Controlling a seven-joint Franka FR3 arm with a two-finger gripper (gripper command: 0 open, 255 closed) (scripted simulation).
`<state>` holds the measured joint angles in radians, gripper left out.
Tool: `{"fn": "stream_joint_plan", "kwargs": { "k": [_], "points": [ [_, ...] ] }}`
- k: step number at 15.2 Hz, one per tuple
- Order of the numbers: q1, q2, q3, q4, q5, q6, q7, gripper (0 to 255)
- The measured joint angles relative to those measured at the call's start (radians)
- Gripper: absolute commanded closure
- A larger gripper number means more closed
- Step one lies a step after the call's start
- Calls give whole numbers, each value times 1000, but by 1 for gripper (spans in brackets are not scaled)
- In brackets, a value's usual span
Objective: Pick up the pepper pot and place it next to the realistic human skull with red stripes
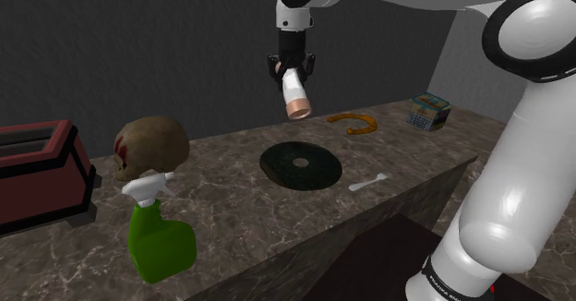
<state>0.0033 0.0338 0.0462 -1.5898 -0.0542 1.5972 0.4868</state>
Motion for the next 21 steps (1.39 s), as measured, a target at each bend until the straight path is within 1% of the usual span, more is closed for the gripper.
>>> {"fn": "stream_joint_plan", "kwargs": {
  "k": [1, 8, 10, 13, 17, 19, 21],
  "points": [
    [14, 18, 13, 29, -1, -13, 26, 255],
    [104, 110, 85, 143, -11, -44, 186, 255],
    [130, 147, 103, 200, -18, -66, 227, 255],
    [177, 237, 127, 326, -34, -107, 291, 255],
    [243, 333, 153, 455, -56, -146, 371, 255],
    [286, 417, 161, 589, -74, -198, 407, 255],
    [341, 525, 165, 765, -96, -268, 441, 255]
  ]
}}
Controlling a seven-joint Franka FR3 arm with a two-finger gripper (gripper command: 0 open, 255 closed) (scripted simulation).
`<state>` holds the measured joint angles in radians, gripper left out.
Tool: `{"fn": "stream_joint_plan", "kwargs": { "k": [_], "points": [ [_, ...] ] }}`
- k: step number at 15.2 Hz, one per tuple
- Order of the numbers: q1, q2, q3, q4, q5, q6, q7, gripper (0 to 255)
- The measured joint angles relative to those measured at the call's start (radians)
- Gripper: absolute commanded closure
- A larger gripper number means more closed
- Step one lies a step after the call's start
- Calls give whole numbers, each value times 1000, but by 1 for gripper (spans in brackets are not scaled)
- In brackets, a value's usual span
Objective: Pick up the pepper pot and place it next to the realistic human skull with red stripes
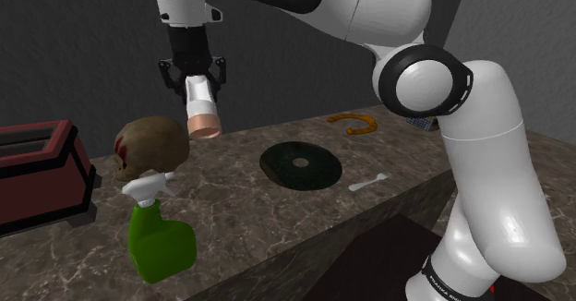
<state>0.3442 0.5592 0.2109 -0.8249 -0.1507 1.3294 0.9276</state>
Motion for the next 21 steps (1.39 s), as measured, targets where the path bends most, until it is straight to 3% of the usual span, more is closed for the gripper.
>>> {"fn": "stream_joint_plan", "kwargs": {
  "k": [2, 11, 21],
  "points": [
    [21, 38, 1, 45, -6, -9, 16, 255],
    [-9, -62, 9, -245, 12, 179, 35, 255],
    [-26, -96, 9, -433, 18, 333, 42, 255]
  ]
}}
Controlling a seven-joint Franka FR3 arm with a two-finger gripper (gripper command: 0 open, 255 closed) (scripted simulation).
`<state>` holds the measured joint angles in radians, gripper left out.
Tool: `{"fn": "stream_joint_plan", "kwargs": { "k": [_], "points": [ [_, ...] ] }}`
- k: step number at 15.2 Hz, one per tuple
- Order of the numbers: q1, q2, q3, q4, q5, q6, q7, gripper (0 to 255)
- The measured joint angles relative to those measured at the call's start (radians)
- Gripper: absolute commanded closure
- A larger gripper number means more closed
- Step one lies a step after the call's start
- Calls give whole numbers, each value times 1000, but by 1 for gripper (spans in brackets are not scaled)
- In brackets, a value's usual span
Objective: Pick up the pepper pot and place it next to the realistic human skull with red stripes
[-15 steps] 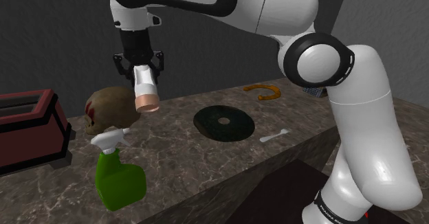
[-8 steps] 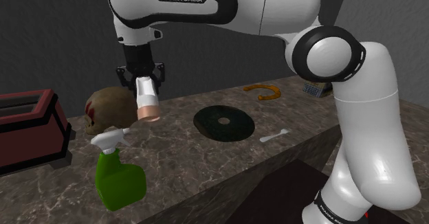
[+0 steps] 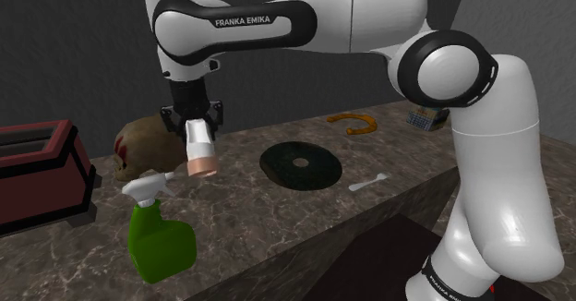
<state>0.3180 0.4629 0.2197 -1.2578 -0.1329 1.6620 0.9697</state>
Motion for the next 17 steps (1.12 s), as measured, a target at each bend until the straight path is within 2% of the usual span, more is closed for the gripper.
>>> {"fn": "stream_joint_plan", "kwargs": {
  "k": [17],
  "points": [
    [-9, 16, -4, -206, -8, 221, 17, 255]
  ]
}}
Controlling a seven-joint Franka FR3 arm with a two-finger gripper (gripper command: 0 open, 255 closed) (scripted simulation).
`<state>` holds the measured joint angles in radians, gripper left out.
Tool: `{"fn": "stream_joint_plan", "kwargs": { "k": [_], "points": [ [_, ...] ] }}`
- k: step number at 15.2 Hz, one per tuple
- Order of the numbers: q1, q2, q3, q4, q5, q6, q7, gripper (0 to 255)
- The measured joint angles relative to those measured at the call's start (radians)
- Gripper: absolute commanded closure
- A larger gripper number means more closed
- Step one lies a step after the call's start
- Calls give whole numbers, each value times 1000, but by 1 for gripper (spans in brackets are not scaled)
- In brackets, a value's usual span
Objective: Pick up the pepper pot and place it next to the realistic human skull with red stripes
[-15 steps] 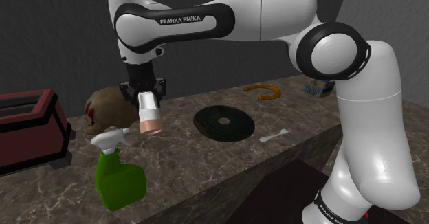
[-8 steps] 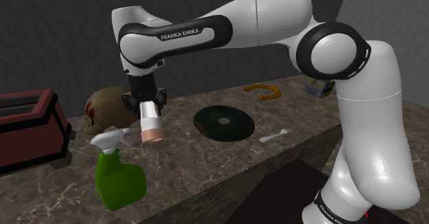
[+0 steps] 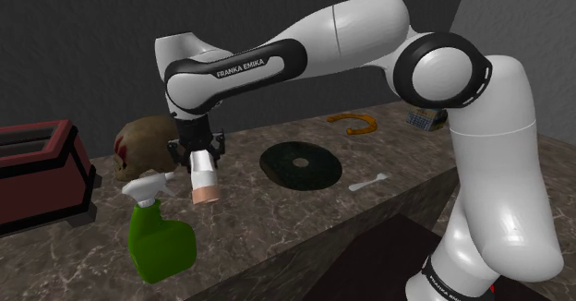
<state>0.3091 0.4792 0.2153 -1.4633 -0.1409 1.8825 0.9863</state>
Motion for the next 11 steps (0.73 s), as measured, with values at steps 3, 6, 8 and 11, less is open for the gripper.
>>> {"fn": "stream_joint_plan", "kwargs": {
  "k": [3, 6, 8, 11],
  "points": [
    [-2, 7, -4, -15, -5, 34, 2, 255],
    [-4, 10, -6, -52, -9, 79, 8, 255],
    [-5, 15, -8, -62, -11, 97, 8, 255],
    [-4, 25, -9, -55, -13, 100, 9, 255]
  ]
}}
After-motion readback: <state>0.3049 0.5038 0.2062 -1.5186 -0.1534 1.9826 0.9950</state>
